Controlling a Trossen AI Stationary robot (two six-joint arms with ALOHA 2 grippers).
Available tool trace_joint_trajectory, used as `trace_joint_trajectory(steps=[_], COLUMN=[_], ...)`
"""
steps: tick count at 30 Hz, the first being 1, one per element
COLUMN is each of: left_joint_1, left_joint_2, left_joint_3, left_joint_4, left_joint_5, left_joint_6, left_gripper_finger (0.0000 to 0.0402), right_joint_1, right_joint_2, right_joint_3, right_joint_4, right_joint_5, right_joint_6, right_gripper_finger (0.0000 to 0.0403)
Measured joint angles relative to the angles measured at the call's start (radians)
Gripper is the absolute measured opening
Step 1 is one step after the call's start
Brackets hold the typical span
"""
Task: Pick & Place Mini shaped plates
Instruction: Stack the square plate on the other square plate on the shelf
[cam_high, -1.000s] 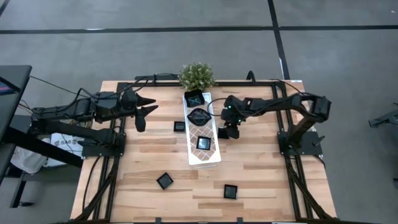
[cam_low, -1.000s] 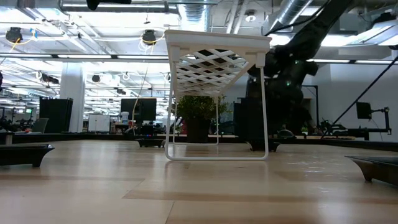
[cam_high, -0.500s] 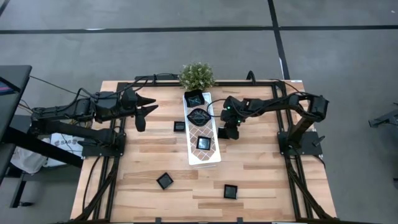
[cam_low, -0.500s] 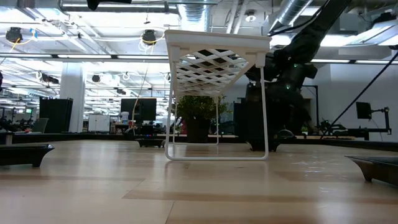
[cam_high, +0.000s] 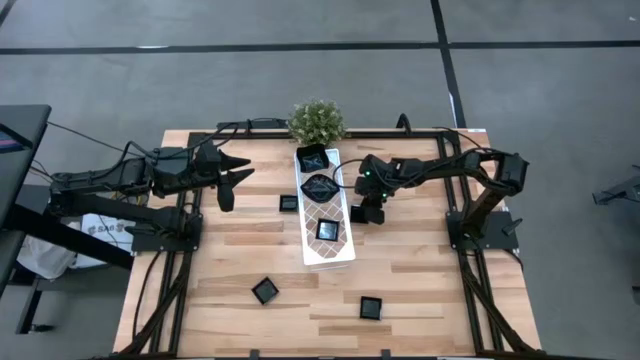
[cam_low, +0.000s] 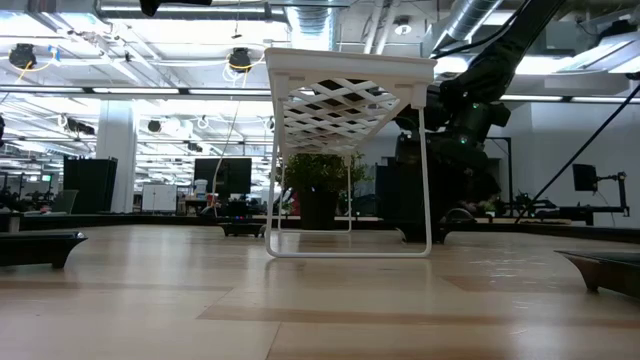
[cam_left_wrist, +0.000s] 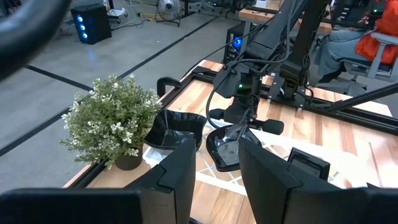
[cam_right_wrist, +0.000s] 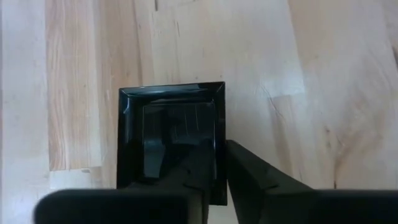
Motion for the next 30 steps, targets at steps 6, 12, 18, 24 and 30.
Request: trace_joint_trajectory(steps=[6, 12, 18, 24, 30], left_joint_1=[0.000, 0.000, 0.000, 0.000, 0.000], left_joint_2=[0.000, 0.000, 0.000, 0.000, 0.000], left_joint_3=[0.000, 0.000, 0.000, 0.000, 0.000], left_joint_4=[0.000, 0.000, -0.001, -0.002, -0.004], left_joint_5=[0.000, 0.000, 0.000, 0.000, 0.000], left_joint_6=[0.000, 0.000, 0.000, 0.000, 0.000], left_gripper_finger=[0.0124, 0.0124, 0.0124, 0.0124, 0.0124], right_joint_1=[-0.001, -0.001, 0.000, 0.000, -0.009], right_joint_2=[0.000, -0.001, -0.001, -0.039, -0.118], right_joint_3=[0.000, 0.001, 0.002, 0.001, 0.000], right_joint_4=[-0.003, -0.015, -0.019, -0.032, -0.086], right_joint_5=[-0.002, -0.005, -0.005, -0.005, 0.004], right_joint_6=[0.000, 0.000, 0.001, 0.000, -0.009], right_gripper_finger=[0.0012, 0.0004, 0.0008, 0.0006, 0.0005])
